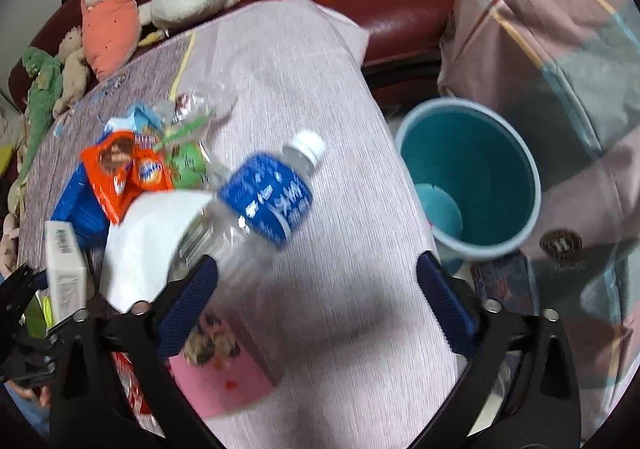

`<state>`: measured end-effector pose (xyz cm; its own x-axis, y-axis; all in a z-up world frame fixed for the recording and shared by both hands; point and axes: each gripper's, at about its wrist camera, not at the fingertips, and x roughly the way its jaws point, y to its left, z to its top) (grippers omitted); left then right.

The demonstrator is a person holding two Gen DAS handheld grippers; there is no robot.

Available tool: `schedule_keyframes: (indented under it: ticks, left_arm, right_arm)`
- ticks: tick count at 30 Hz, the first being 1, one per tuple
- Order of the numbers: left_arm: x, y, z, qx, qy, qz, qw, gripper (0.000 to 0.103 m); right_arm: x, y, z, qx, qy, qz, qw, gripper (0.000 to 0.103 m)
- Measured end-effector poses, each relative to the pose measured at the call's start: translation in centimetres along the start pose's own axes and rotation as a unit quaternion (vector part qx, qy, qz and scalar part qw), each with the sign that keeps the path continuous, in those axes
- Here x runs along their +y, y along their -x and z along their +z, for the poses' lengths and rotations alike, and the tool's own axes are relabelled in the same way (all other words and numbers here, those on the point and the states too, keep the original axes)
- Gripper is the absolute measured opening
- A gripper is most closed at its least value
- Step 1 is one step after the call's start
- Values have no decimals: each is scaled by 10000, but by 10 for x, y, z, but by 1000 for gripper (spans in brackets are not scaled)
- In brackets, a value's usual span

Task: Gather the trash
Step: 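Grasp the green-and-white medicine box with the left tool while the right tool grasps the blue water bottle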

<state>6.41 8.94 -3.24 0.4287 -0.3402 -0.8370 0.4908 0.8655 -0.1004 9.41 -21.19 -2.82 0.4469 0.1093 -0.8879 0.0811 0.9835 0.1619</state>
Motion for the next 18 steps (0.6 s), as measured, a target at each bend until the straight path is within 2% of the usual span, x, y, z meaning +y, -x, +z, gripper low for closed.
schedule_keyframes:
  ticks: [1,2,7,14,18]
  left_arm:
    - [0,6,3,-91,99,-5,9999,74]
    - [0,9,7,-165,174,4,9997,74]
    - [-1,9,29,-323,414,-7,9986,74]
    - [7,5,44,-258,695,57,9972,74]
    - [8,2,45,-232,810,123,9964,74]
  right_arm:
    - [1,-4,3,44,-42,86,9999,73]
    - [0,-9,7,135,-123,233,9996,69]
    - [5,-33,22,514,-419,832,9943,69]
    - [21,-71,31,1007,-370,1067,9885,76]
    - [26,-88,31,1063,-325,1104,9877,73]
